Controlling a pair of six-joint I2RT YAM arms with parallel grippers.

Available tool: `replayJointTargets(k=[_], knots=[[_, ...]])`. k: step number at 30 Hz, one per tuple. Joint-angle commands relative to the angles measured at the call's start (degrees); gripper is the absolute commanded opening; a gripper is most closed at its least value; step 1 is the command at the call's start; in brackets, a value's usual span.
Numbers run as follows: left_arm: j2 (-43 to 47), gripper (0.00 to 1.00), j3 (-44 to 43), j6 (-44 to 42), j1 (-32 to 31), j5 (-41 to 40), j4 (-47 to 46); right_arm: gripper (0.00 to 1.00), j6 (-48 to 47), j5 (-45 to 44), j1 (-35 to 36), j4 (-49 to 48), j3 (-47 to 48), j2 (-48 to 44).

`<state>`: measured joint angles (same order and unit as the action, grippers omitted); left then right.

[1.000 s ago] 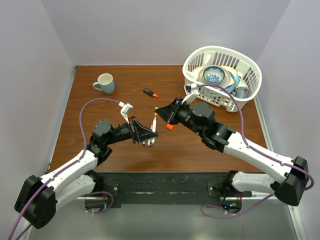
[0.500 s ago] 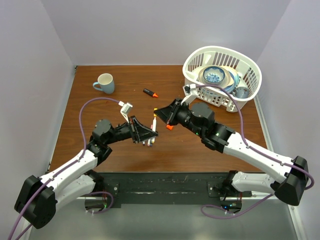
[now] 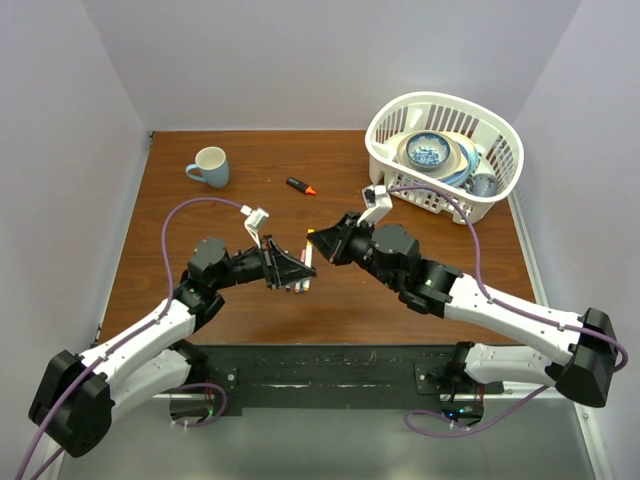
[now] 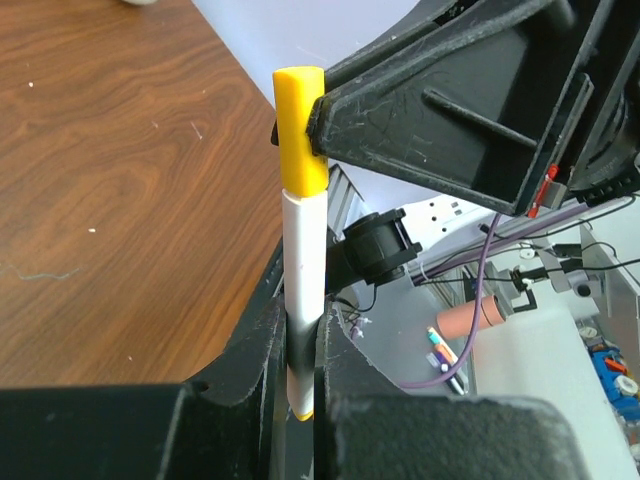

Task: Insert the pens into the pen caps

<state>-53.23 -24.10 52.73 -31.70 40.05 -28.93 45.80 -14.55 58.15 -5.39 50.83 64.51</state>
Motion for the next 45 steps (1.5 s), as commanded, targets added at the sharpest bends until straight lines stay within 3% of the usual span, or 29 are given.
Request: replayJointTargets(k=[1,12,15,20,23,33,45], knots=[[-0.03,0.0,-5.51,-2.8,-0.29,-2.17,-3.42,0.05,-0.54,-0.83,4.42,2.66,-1.61,-0.26],[-0.03,0.0,-8.78,-6.41,-0.29,-2.96,-1.65,0.13,0.16,0.84,6.27,0.82,-4.69,-5.1],[0.76,0.0,-6.93,-4.49,-0.29,-2.26,-6.83,0.19,-0.36,0.22,6.27,1.86,-2.32,-4.22],[1.02,0.0,-6.66,-5.27,-0.2,-1.91,-7.11,0.34,-0.36,0.14,6.27,3.45,1.11,-3.95],[1.9,0.0,-6.49,-5.97,-0.29,-1.73,-6.93,0.37,-0.45,-1.1,6.36,3.72,1.73,-5.01],[6.12,0.0,-7.54,-12.73,-0.29,-1.3,0.54,0.61,-5.98,0.13,6.27,6.6,8.05,-5.28],[9.46,0.0,-6.05,-13.97,-0.29,4.59,-0.78,0.63,-11.61,-4.35,6.27,12.33,17.46,-2.37]])
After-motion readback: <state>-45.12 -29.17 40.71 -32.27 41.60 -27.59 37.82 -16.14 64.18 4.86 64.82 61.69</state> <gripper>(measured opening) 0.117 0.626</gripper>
